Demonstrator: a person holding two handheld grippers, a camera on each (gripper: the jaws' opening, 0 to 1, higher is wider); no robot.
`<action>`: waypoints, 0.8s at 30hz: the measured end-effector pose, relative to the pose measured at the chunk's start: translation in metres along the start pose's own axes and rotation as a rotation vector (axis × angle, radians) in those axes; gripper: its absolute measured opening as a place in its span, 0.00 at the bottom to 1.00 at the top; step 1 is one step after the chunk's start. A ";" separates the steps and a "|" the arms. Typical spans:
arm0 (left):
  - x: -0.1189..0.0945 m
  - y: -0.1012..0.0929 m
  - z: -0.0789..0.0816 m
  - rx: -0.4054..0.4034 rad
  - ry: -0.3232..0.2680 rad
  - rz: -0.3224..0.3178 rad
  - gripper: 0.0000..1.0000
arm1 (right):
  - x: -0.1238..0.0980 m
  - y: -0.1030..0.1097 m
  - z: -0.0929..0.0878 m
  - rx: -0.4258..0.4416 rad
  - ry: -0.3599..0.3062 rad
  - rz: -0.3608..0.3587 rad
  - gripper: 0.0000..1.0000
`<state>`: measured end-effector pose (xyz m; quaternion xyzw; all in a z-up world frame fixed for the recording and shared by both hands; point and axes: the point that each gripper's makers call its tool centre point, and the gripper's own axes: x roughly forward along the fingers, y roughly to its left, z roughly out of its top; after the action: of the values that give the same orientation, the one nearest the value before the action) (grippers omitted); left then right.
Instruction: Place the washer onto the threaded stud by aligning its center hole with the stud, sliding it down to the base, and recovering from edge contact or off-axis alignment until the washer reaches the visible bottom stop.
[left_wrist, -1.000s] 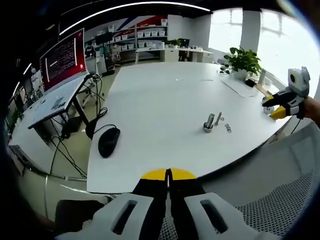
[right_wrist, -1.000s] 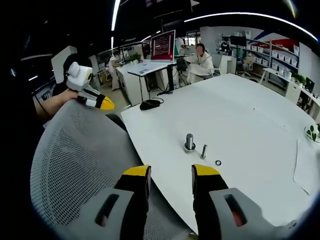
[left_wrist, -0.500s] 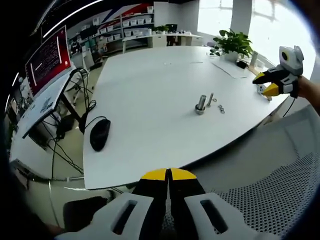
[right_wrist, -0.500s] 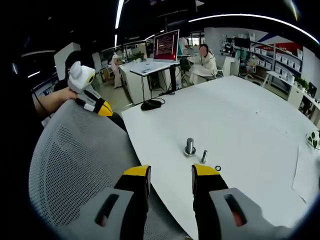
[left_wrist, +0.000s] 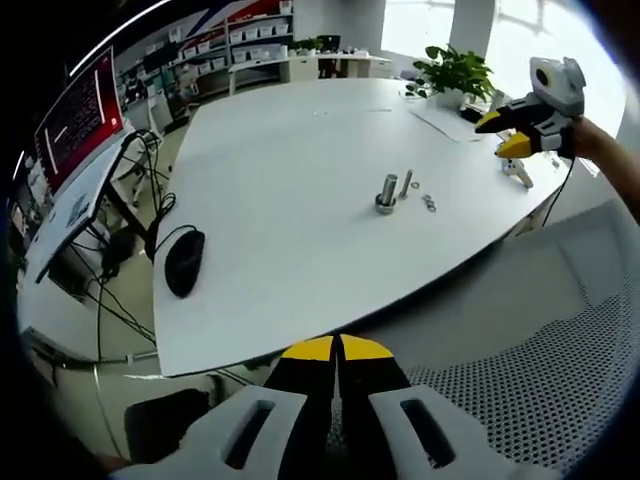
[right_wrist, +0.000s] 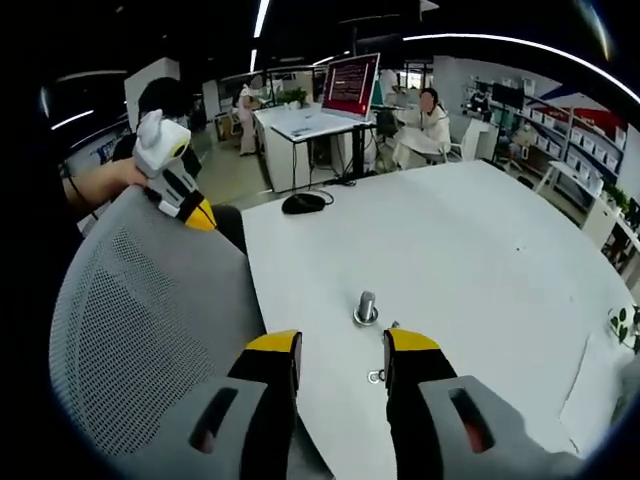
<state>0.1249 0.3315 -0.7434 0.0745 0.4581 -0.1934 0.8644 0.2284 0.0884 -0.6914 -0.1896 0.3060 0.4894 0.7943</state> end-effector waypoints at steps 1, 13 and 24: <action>0.000 0.000 0.000 -0.002 0.001 -0.002 0.00 | 0.001 -0.001 0.000 -0.007 0.008 0.003 0.35; 0.000 -0.002 -0.002 -0.006 0.011 -0.010 0.00 | 0.023 -0.010 -0.003 -0.090 0.142 0.071 0.35; 0.001 -0.001 -0.001 -0.015 0.010 -0.004 0.00 | 0.048 -0.025 -0.022 -0.131 0.263 0.113 0.35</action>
<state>0.1244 0.3311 -0.7444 0.0679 0.4639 -0.1914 0.8623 0.2603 0.0961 -0.7401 -0.2856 0.3850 0.5234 0.7044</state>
